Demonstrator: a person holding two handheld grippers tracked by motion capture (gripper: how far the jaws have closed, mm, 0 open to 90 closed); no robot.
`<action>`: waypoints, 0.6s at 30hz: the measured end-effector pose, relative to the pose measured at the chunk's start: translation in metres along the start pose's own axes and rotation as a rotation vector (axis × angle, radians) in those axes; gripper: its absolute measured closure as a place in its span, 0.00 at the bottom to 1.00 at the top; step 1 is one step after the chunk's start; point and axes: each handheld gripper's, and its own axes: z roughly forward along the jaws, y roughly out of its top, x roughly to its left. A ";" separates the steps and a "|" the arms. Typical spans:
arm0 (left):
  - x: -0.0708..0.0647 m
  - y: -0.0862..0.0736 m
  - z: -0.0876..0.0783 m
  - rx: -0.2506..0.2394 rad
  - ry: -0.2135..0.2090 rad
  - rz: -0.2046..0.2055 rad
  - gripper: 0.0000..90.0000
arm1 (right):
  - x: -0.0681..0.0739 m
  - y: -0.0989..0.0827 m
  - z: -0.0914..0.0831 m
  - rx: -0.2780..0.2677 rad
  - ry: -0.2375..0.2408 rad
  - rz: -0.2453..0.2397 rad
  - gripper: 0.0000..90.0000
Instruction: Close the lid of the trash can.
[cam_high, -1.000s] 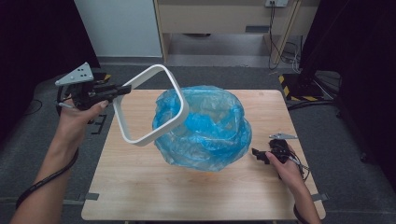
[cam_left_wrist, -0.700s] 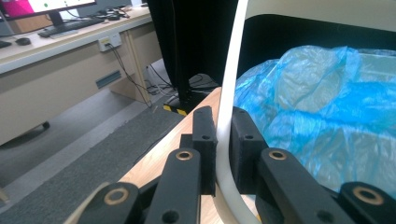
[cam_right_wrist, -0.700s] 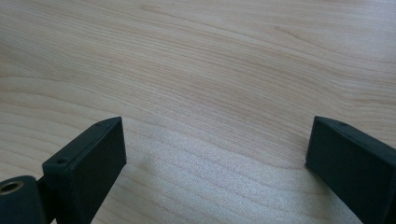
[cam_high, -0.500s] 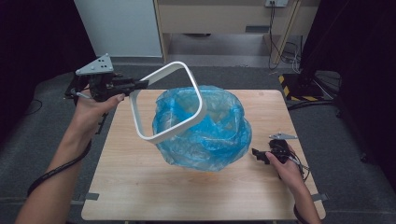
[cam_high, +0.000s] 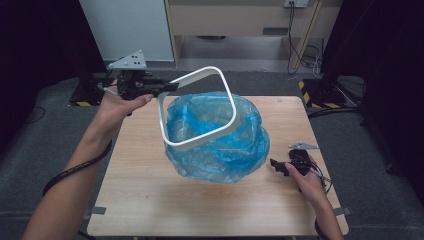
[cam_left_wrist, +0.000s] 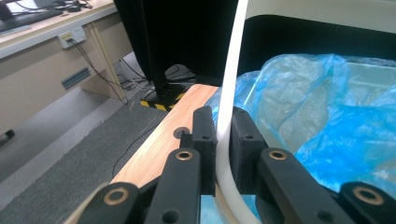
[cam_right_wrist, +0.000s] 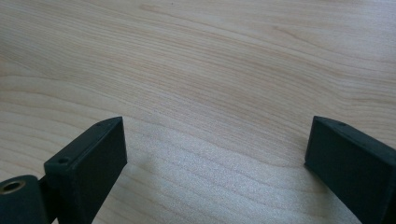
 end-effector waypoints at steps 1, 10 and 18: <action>0.000 0.002 0.002 0.003 -0.005 0.006 0.91 | 0.001 0.000 0.000 0.002 0.000 0.005 0.06; -0.005 0.019 0.017 0.052 -0.070 0.057 0.91 | 0.000 0.000 0.000 0.004 -0.002 -0.006 0.06; -0.005 0.028 0.032 0.088 -0.118 0.088 0.91 | 0.002 0.000 0.001 0.009 -0.013 -0.012 0.06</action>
